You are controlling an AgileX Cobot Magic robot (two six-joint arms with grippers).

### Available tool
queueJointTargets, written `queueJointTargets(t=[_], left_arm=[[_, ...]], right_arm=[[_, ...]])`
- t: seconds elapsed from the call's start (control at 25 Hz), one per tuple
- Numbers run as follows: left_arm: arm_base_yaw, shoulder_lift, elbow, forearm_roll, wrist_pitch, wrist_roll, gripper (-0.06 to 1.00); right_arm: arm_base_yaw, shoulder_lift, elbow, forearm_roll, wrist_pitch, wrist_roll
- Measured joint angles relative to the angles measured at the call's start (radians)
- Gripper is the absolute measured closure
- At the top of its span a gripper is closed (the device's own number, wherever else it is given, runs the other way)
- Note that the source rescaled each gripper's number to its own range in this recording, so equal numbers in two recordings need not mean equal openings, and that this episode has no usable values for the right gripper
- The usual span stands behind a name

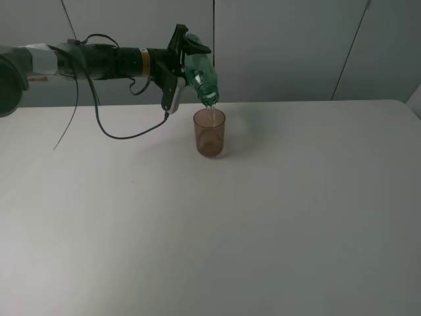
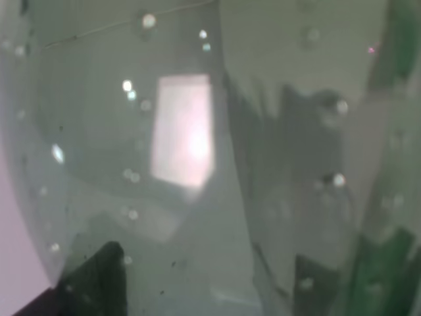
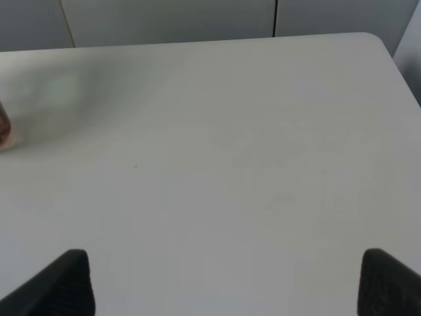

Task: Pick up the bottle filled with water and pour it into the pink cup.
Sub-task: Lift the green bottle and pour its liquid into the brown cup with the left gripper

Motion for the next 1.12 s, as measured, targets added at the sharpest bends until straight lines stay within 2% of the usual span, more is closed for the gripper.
queueJointTargets(t=[1.12], left_arm=[[0.008,-0.008,0.000,0.023,0.000,0.026,0.93]], right_arm=[[0.000,0.000,0.000,0.000,0.000,0.000]])
